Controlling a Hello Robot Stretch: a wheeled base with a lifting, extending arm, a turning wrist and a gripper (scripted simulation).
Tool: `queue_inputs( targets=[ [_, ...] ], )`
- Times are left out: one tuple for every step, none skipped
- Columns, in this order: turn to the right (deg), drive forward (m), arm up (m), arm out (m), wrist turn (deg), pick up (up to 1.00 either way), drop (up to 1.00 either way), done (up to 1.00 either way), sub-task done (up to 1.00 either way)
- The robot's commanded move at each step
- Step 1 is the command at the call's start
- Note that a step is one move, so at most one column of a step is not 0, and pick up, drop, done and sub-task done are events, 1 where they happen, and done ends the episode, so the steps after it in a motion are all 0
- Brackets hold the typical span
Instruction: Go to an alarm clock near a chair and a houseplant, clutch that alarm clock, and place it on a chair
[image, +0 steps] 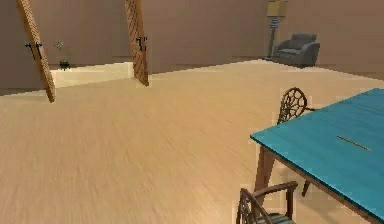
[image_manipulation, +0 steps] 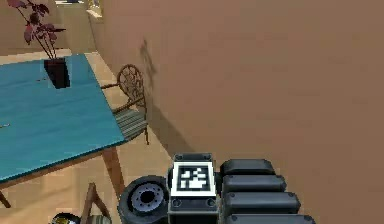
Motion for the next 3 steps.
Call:
queue_inputs(
  targets=[
    [21.0, 0.00, 0.00, 0.00, 0.0, 0.00, 0.00, 0.00, 0.00],
    [0.0, 0.25, 0.00, 0.00, 0.0, 0.00, 0.00, 0.00, 0.00],
    [0.0, 0.00, 0.00, 0.00, 0.0, 0.00, 0.00, 1.00, 0.00]
  ],
)
